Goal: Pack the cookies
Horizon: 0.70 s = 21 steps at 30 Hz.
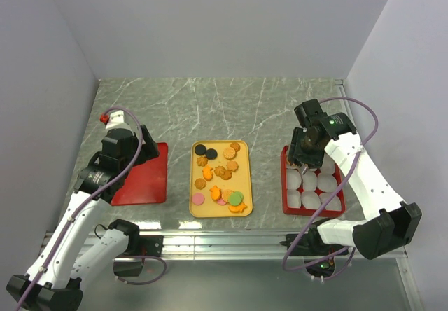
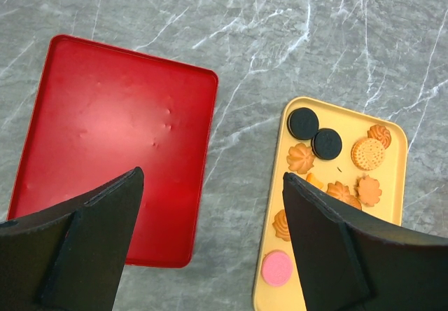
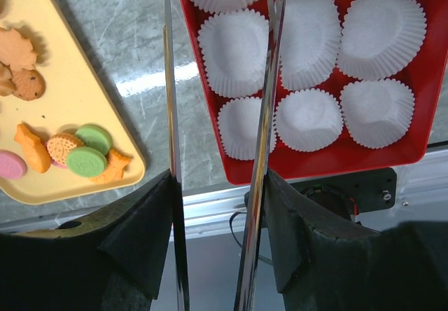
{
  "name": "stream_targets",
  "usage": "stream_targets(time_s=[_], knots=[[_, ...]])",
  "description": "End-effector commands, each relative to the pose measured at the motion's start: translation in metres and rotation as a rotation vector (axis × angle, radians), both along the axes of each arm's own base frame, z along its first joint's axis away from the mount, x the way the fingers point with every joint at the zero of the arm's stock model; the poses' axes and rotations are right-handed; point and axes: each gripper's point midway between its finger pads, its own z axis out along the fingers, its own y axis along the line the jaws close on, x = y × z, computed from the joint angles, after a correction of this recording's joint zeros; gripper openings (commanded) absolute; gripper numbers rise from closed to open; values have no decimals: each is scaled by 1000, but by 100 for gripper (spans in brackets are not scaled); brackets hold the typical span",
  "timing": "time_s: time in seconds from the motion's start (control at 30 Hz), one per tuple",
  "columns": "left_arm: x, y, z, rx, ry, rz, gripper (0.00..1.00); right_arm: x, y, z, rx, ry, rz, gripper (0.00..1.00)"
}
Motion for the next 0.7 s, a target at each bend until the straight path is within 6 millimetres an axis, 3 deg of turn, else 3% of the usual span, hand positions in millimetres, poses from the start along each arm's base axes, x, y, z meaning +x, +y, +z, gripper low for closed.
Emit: stream_targets(time_s=[0.0, 0.17, 0.53, 0.67], knots=[[2, -1, 7, -14, -33, 7, 87, 5, -3, 2, -9, -24, -21, 59], [2, 0, 7, -14, -34, 11, 87, 6, -3, 9, -10, -37, -21, 59], [1, 2, 9, -13, -40, 21, 87, 17, -3, 48, -16, -101, 0, 58], [1, 3, 10, -12, -42, 26, 87, 20, 8, 59, -9, -110, 42, 58]])
